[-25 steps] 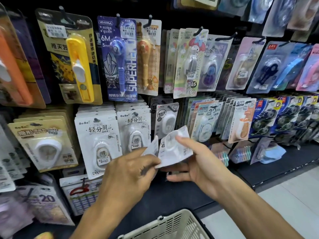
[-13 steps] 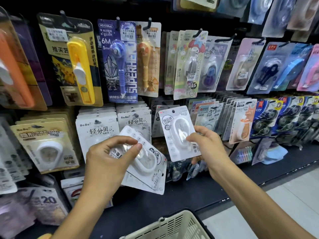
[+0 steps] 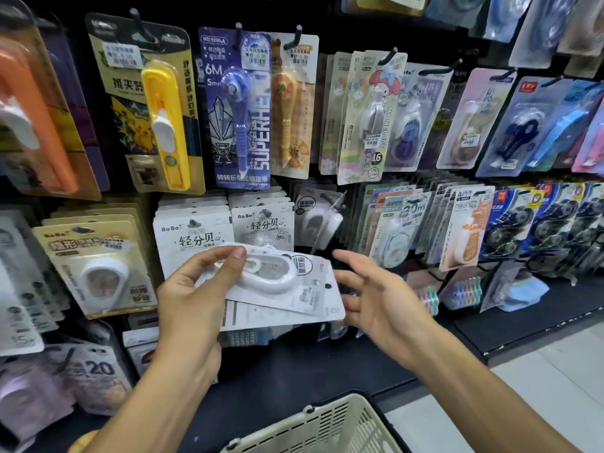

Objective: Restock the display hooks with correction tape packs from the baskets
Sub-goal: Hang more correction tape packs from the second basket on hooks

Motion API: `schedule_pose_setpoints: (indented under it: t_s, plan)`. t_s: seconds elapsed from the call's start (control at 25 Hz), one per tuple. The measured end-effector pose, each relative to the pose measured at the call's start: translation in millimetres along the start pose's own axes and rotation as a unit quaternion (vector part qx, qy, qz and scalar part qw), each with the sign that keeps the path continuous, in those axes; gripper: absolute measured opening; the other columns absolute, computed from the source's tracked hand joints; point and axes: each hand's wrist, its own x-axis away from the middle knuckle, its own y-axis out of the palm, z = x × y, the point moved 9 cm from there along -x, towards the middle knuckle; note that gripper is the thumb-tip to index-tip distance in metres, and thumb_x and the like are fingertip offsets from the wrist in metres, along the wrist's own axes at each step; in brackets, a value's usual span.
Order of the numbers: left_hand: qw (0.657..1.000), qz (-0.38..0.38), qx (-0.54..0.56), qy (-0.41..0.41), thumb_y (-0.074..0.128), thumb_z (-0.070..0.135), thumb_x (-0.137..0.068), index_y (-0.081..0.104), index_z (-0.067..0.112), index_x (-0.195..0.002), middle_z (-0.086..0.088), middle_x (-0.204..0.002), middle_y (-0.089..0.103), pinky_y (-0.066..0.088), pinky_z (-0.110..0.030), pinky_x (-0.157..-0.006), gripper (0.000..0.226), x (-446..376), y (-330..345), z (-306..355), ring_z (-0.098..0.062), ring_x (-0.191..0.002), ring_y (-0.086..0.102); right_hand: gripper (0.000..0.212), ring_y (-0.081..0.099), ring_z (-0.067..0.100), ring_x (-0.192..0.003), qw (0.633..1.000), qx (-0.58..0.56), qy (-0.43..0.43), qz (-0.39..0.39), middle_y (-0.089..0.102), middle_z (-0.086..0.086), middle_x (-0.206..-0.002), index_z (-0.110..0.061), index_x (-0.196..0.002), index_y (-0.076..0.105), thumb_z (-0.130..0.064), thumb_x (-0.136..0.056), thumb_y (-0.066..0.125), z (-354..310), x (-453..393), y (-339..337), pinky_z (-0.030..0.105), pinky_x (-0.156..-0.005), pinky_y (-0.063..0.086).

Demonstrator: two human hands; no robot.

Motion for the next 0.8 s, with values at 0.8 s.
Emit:
schedule_pose_setpoints:
  t_s: [0.8]
  plan:
    - [0.968,-0.122,0.073,-0.206,0.076,0.021,-0.07,0.072,0.007,-0.107,-0.015,-0.107,0.077,0.062,-0.035,-0.058,0.04,20,32,-50,-0.026,-0.088,0.077,0.08,0.071,0.021,-0.084,0.984,-0.107,-0.141,-0.028,0.072,0.006,-0.103,-0.019,-0.118,0.054,-0.045,-0.055,0.095,-1,8,36,0.034,-0.071,0.059]
